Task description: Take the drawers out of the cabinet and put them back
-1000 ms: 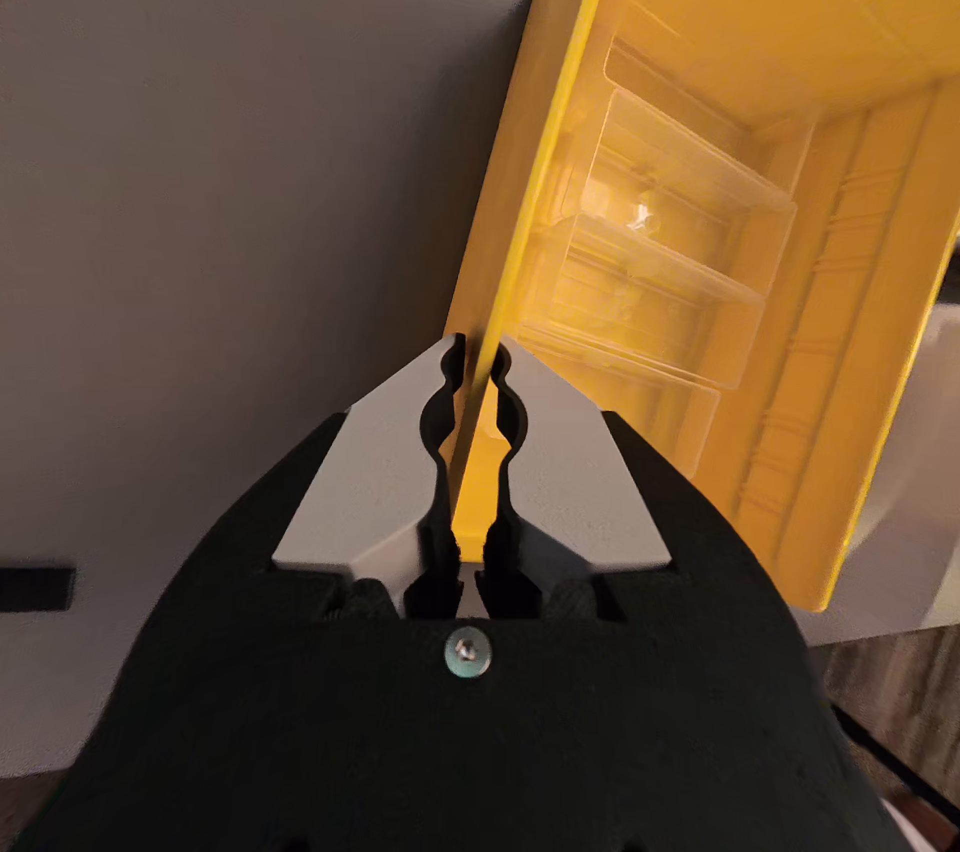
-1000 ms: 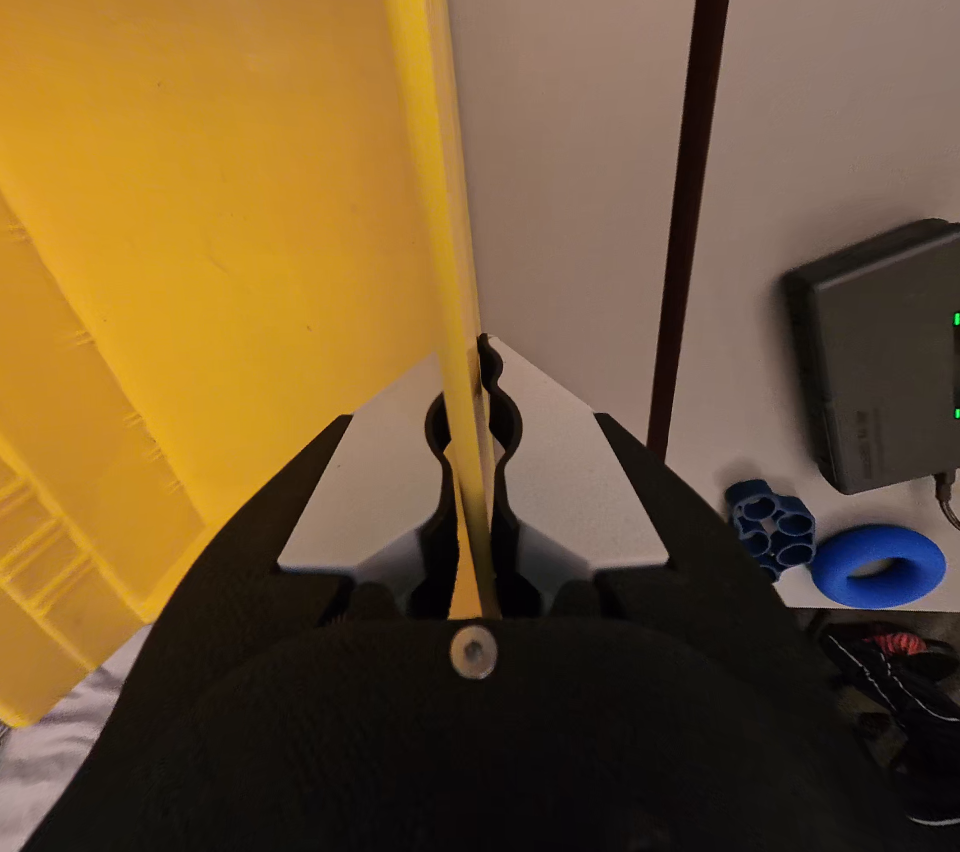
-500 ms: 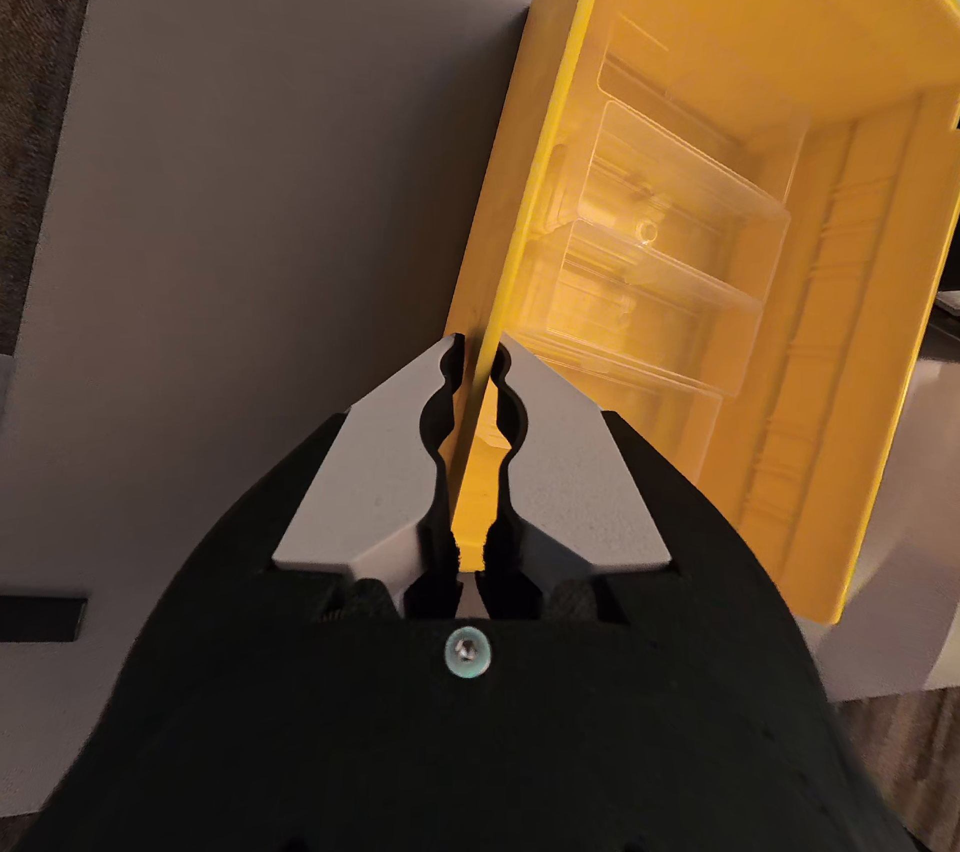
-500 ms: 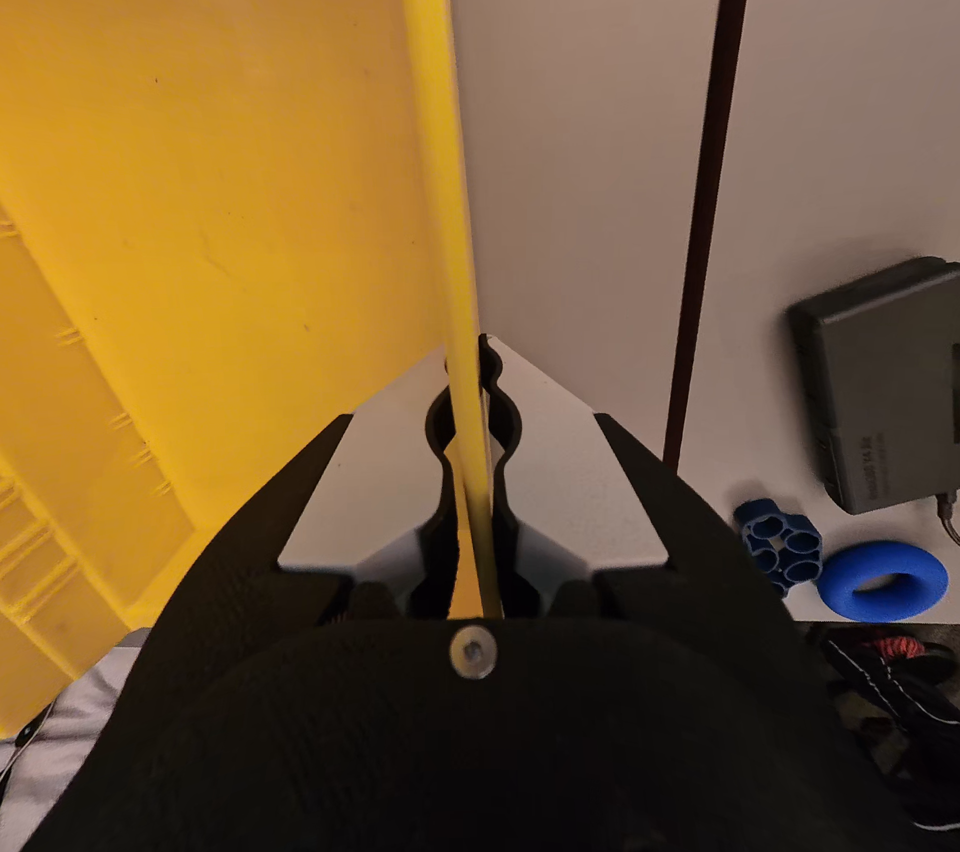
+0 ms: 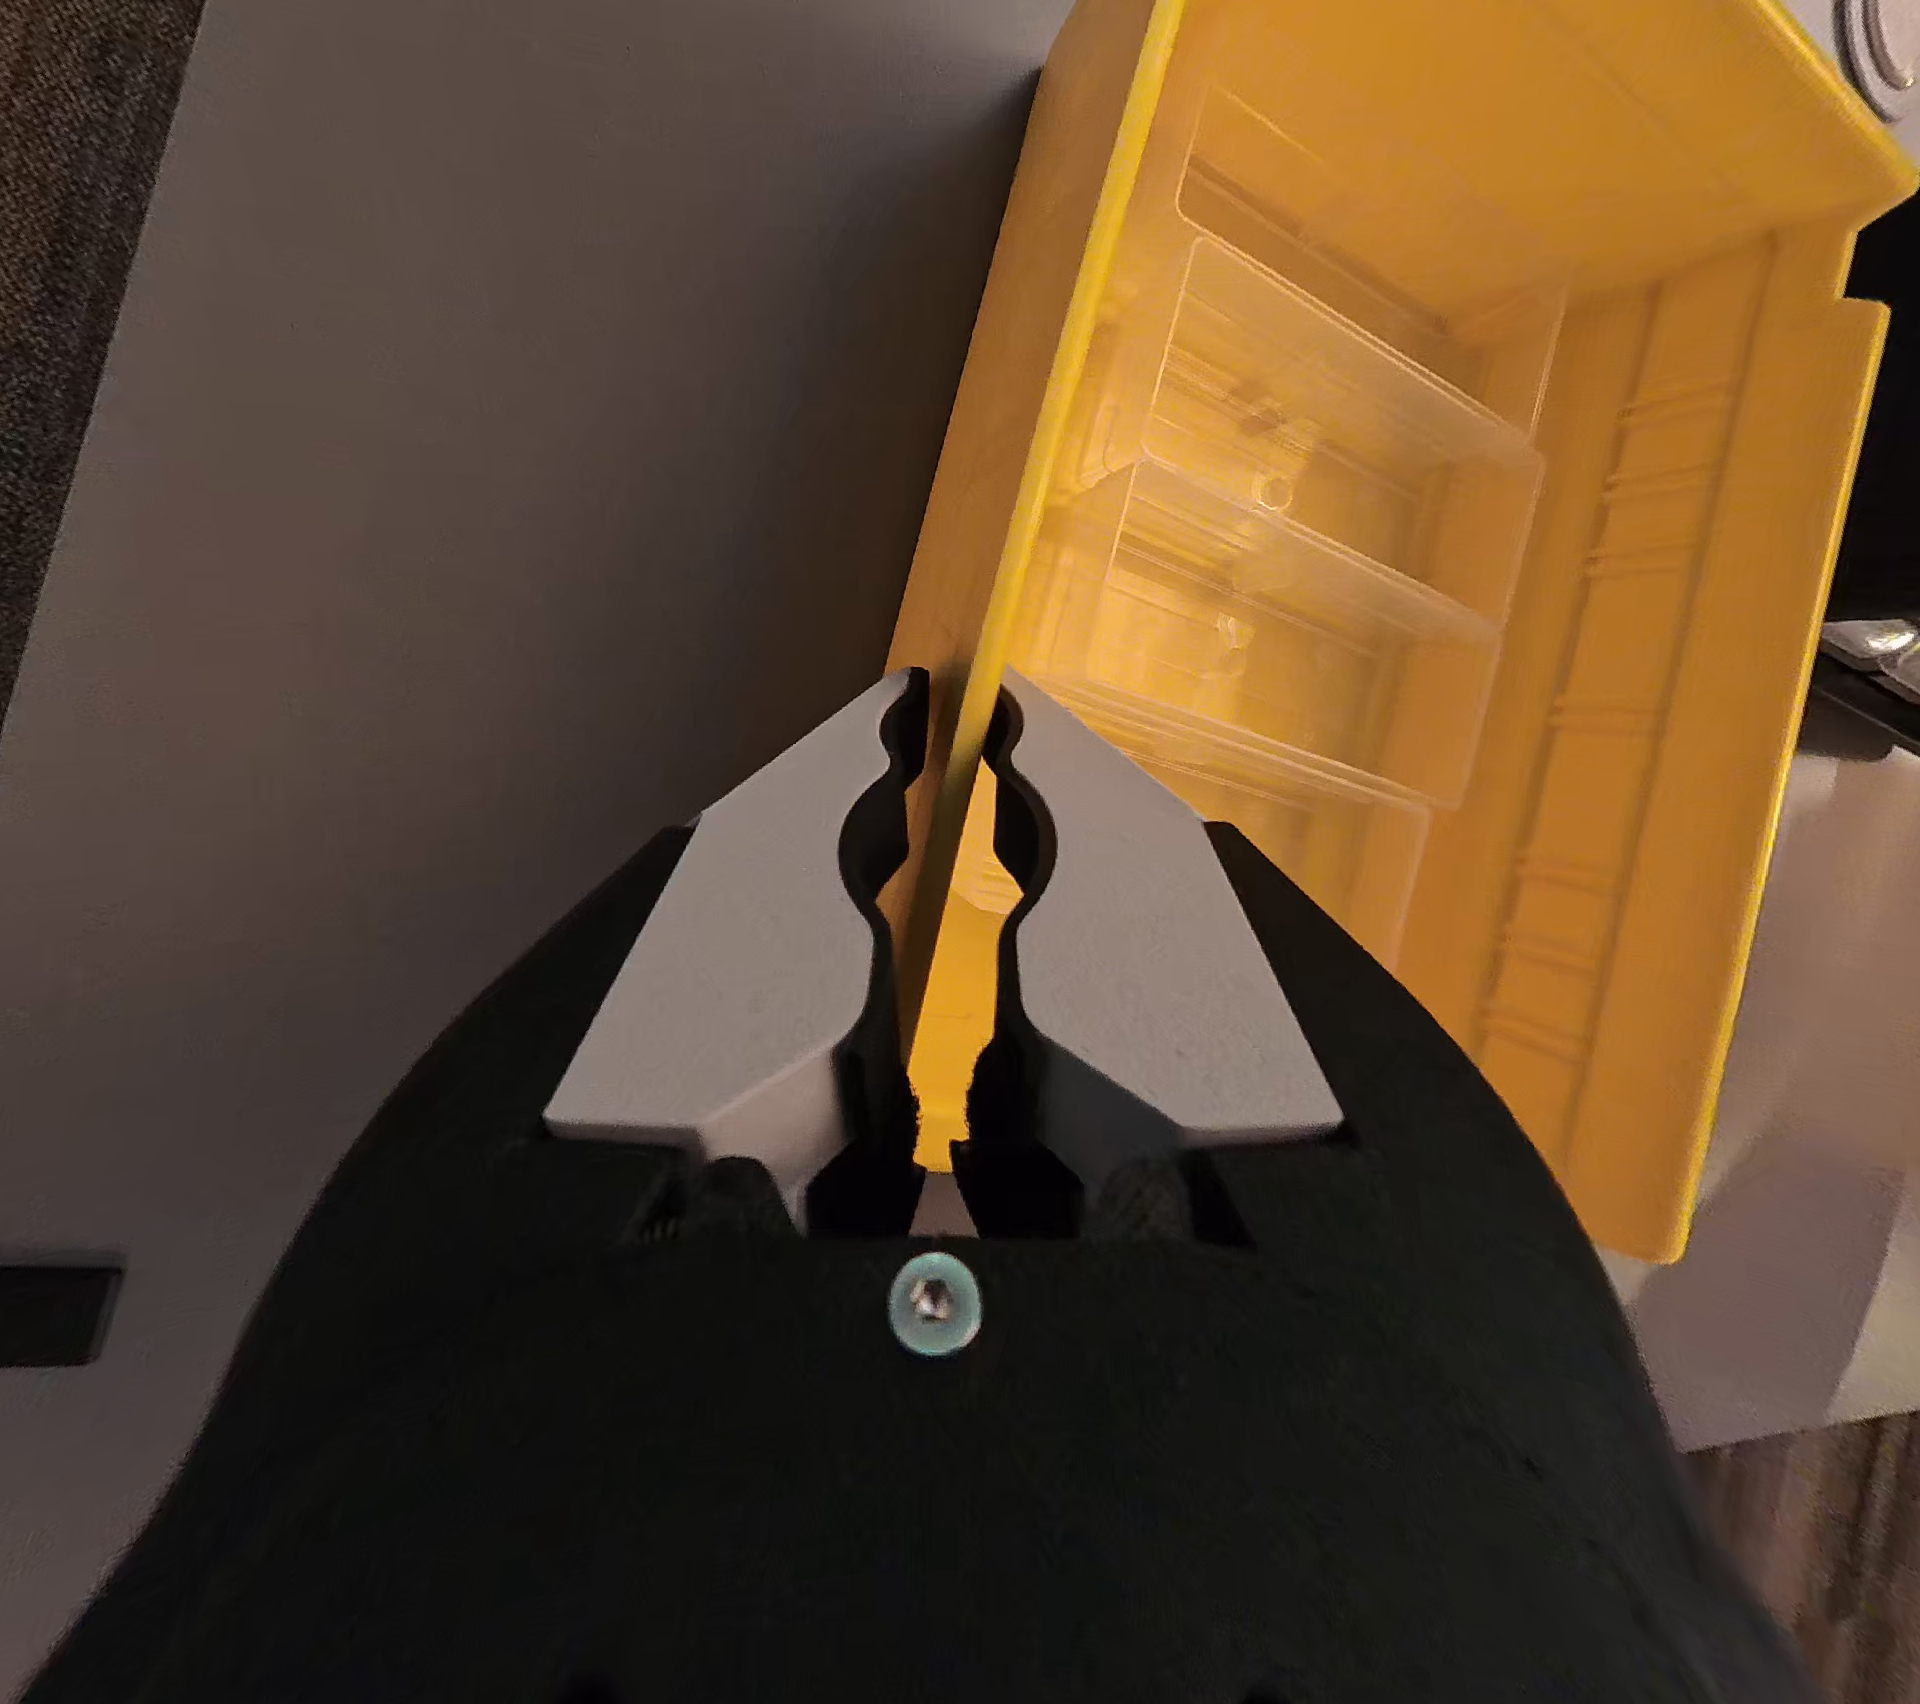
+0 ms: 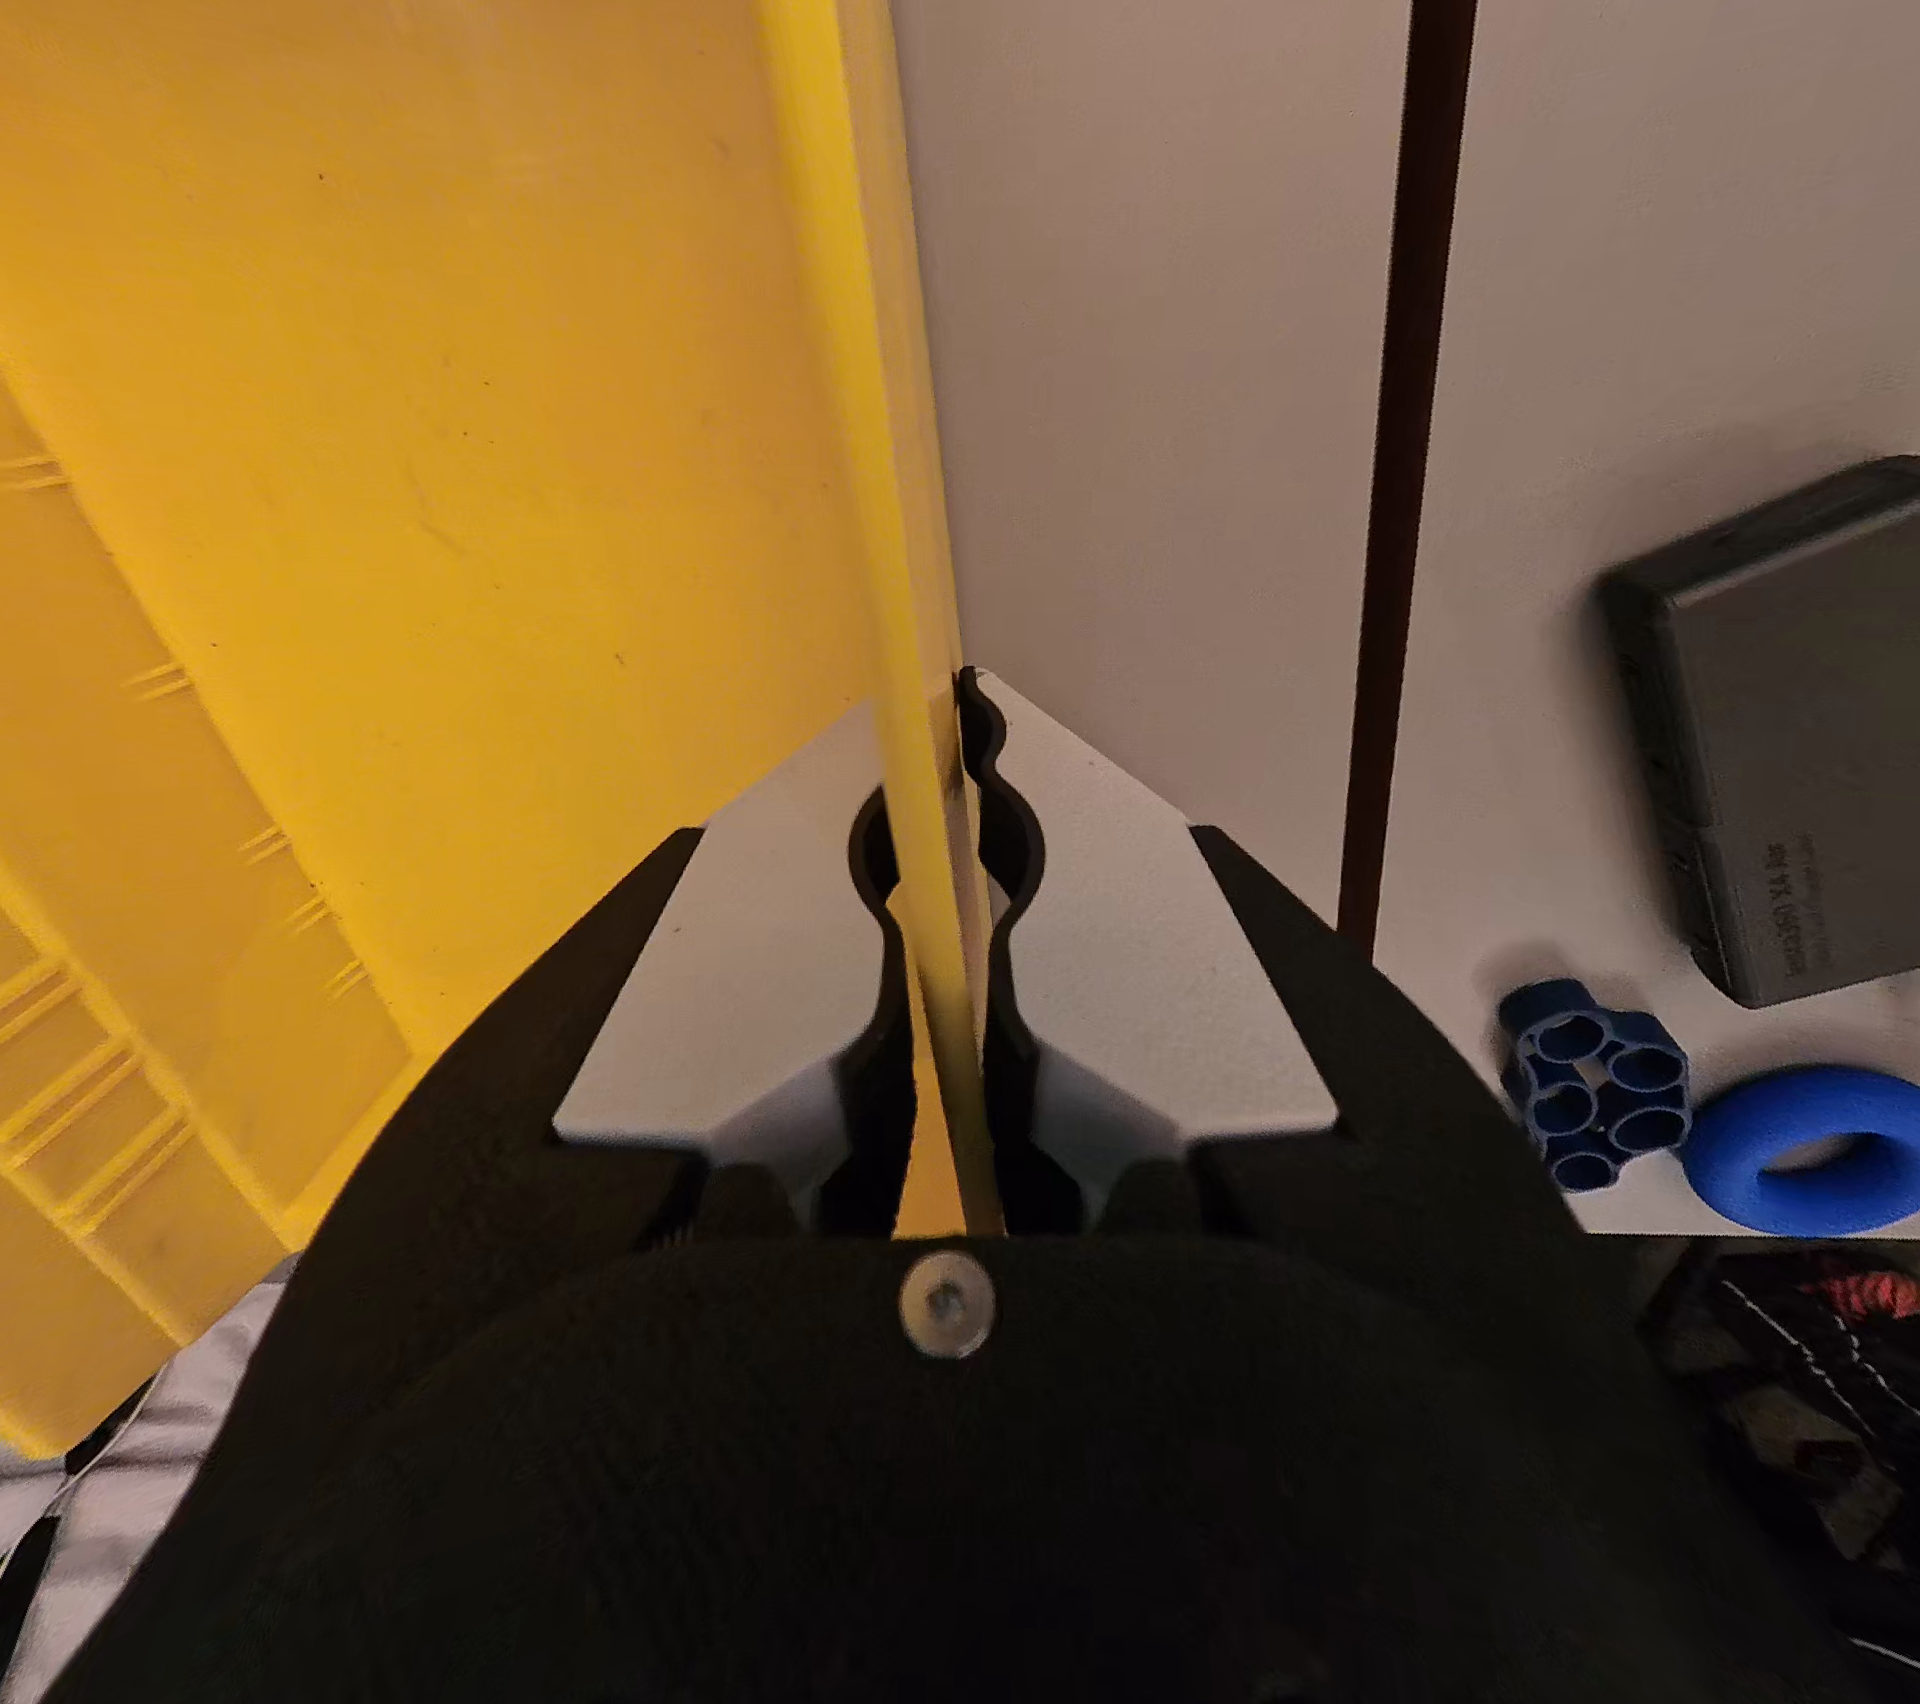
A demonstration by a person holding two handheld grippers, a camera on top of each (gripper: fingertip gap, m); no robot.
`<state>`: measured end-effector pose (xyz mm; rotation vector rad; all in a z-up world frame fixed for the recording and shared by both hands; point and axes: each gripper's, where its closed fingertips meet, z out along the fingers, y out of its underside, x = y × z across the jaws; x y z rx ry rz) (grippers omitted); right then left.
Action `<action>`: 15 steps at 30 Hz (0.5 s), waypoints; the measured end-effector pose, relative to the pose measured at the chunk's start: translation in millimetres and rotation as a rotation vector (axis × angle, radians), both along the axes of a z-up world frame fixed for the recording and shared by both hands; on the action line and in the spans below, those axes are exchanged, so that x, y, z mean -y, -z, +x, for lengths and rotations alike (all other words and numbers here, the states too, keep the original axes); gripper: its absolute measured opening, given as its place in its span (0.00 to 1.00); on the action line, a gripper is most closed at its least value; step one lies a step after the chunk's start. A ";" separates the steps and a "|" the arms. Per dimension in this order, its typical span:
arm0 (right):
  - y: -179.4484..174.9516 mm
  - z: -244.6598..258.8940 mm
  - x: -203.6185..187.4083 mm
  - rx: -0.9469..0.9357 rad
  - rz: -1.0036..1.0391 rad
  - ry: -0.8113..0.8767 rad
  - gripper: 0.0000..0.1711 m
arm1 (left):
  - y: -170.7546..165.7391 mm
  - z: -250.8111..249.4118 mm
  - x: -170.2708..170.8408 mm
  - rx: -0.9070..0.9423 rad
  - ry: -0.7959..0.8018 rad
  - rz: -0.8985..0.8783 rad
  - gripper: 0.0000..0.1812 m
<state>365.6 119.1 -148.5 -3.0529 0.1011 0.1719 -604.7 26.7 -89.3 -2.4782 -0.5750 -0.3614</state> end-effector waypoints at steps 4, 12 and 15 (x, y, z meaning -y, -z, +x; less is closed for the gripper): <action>0.1 0.2 -0.1 0.007 -0.002 -0.002 0.02 | -0.1 -1.8 -1.4 0.009 0.001 0.017 0.04; 0.0 0.4 0.1 0.016 0.014 -0.002 0.02 | -0.3 -2.6 -4.9 0.002 -0.003 0.021 0.04; -2.5 5.5 -1.5 0.064 0.033 -0.005 0.09 | -1.5 -2.7 -7.2 0.001 0.026 0.048 0.05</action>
